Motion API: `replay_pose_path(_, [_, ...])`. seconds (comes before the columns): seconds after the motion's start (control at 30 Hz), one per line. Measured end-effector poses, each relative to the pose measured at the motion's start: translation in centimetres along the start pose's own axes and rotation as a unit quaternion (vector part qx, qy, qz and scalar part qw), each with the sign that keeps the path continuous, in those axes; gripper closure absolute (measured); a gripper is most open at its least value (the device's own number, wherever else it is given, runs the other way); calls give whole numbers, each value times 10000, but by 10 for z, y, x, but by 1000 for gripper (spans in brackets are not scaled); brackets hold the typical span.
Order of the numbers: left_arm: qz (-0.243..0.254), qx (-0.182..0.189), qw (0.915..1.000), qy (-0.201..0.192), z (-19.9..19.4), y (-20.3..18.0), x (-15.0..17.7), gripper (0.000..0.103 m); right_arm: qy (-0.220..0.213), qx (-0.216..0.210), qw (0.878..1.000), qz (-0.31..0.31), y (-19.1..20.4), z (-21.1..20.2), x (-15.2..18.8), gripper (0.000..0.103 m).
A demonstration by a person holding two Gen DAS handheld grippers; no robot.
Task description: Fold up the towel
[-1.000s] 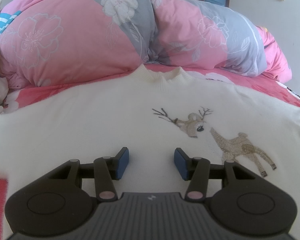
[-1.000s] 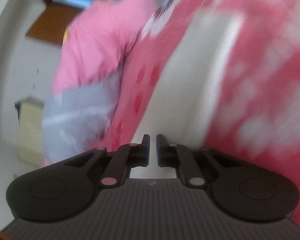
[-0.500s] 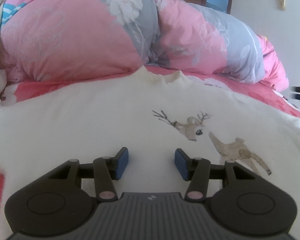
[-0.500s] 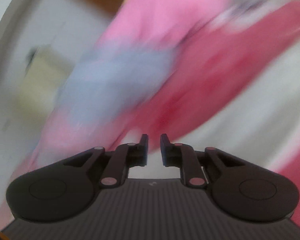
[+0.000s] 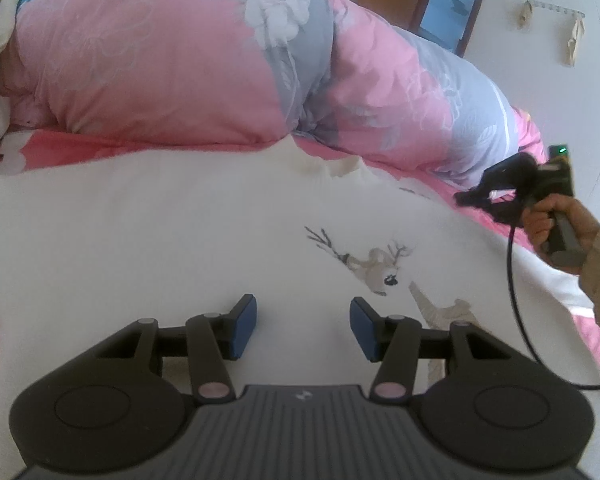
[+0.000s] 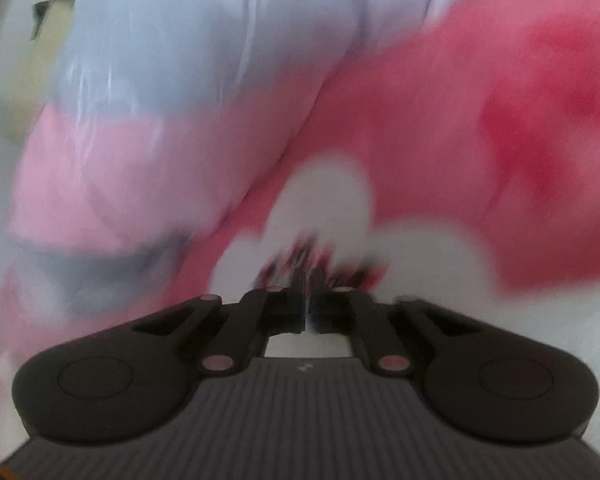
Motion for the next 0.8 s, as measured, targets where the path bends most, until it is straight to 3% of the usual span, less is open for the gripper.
replay_pose_path(0.23, [-87,70,9999,-19,0,1,-1,49,757,-110,9960,-452,50,26,44,92])
replay_pose_path(0.33, [-154,121,9998,-32,0,4,0,49,974,-113,9937,-546,65,45,56,96])
replay_pose_path(0.43, [-192,153,9997,-41,0,5,0,49,298,-19,9992,-268,58,61,18,101])
replay_pose_path(0.5, [-210,164,9996,-47,0,6,0,49,-471,325,9983,-73,54,52,-9,101])
replay_pose_path(0.57, [-222,171,9996,-53,0,6,0,49,-1088,879,9900,-173,56,24,-18,94])
replay_pose_path(0.67, [-183,84,9998,-21,0,4,-1,49,-856,434,9929,-702,70,-25,15,94])
replay_pose_path(0.77, [15,-168,9998,68,-1,-4,-3,44,-847,555,9879,-1171,68,-47,58,92])
replay_pose_path(0.8, [135,-287,9994,112,-1,-9,-2,37,-855,620,9854,-1333,68,-53,72,89])
Point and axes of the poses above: each gripper's, at about its wrist camera, not at the fingertips, and z roughly the way its jaws point, y to its left, x to its underside, the point moved 7 cm from there along z, roughly the way its jaws point, and after that the axes turned 1 degree about z, right-handed, at the moved point
